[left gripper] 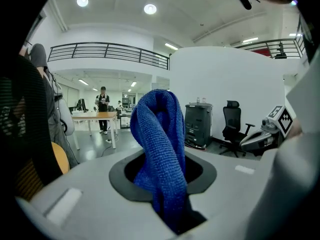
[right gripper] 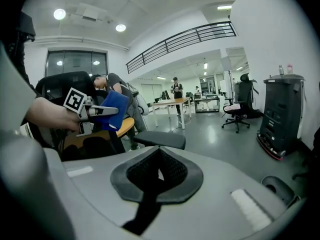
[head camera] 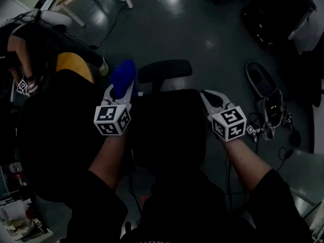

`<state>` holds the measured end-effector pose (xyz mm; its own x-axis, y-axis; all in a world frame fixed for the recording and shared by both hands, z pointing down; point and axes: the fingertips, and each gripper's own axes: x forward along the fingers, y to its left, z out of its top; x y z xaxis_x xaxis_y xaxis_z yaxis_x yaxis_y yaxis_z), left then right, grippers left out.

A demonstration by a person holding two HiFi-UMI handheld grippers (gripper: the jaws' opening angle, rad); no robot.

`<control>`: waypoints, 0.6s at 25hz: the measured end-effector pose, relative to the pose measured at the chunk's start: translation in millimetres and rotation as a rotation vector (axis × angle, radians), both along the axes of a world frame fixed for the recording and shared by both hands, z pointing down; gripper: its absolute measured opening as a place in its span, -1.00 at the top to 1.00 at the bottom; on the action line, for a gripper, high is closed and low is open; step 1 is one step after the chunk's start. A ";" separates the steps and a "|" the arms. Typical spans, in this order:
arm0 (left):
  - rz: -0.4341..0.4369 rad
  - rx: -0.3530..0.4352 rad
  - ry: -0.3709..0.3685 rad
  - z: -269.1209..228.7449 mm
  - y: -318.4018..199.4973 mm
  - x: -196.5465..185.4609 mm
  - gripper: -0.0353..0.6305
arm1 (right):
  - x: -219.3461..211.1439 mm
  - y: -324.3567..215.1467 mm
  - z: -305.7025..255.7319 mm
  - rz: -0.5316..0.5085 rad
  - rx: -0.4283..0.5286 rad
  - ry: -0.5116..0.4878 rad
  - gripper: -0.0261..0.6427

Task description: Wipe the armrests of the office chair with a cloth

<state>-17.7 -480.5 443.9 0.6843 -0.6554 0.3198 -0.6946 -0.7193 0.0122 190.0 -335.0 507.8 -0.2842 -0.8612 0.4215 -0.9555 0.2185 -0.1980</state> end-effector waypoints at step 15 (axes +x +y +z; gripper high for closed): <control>0.012 -0.071 -0.170 76.6 -76.1 6.5 0.51 | 26.0 -84.0 50.4 -0.014 -0.057 0.114 0.91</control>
<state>-11.2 -556.7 520.6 0.6241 -0.6191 0.4766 -0.6823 -0.7291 -0.0537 216.0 -418.9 558.3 -0.2433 -0.8313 0.4998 -0.9695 0.2234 -0.1005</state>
